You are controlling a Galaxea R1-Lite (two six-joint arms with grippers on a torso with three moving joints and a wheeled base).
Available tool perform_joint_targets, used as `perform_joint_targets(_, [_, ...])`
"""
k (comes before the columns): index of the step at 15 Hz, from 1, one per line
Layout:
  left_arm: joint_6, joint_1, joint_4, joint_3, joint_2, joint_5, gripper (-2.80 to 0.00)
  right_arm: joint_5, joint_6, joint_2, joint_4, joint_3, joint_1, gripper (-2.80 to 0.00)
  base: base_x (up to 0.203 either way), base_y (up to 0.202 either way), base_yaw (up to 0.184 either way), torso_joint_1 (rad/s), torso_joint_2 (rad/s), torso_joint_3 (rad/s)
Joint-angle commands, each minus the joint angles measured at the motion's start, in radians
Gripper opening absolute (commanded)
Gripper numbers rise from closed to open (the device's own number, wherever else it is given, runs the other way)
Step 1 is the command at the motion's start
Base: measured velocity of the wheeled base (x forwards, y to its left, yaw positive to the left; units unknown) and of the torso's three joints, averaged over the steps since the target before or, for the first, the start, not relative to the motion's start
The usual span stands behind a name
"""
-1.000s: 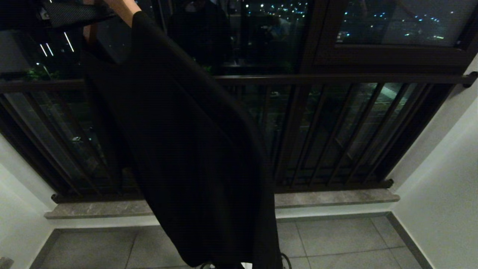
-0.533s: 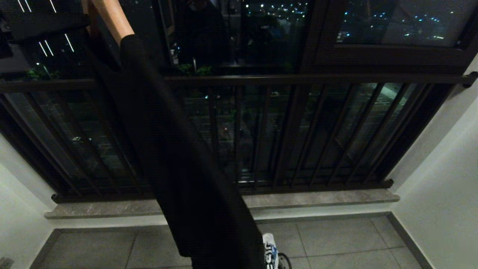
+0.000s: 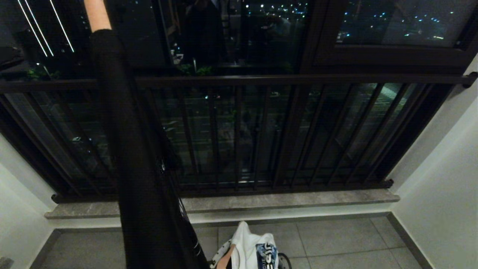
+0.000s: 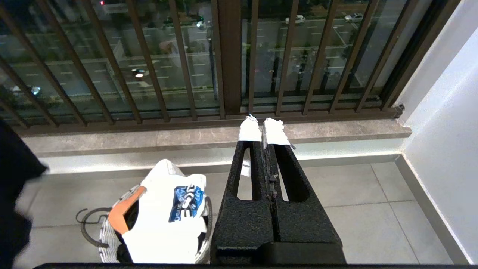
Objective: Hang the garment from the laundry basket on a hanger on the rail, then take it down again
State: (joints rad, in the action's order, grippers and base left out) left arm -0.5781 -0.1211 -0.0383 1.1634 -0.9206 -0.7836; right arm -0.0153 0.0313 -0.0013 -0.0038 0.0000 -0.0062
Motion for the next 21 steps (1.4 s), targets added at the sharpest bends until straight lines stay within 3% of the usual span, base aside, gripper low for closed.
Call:
perform_joint_targets(1, [-0.003,0.000,-0.003,-0.023,0.063,-0.005,-2.80,0.000,0.001,0.000,-0.001,0.000,0.000,-2.80,0.000,0.000,0.000,0.000,0.00,0.000])
perform_joint_targets(14, [0.008,0.012,-0.007,-0.137,0.193,0.019,-2.80,0.000,0.001,0.000,-0.001,0.000,0.000,-2.80,0.000,0.000,0.000,0.000,0.00,0.000])
perform_joint_targets(16, [0.012,0.067,-0.009,-0.152,0.213,0.024,-2.80,0.000,0.001,0.000,-0.001,0.000,0.000,-2.80,0.000,0.000,0.000,0.000,0.00,0.000])
perform_joint_targets(18, [0.028,0.170,-0.017,-0.158,0.228,0.025,-2.80,0.000,0.001,0.000,-0.001,0.000,0.000,-2.80,0.000,0.000,0.000,0.000,0.00,0.000])
perform_joint_targets(21, [0.131,0.355,-0.016,-0.154,0.203,0.024,-2.80,0.000,0.002,0.000,0.001,0.000,0.000,-2.80,0.000,0.000,0.000,0.000,0.00,0.000])
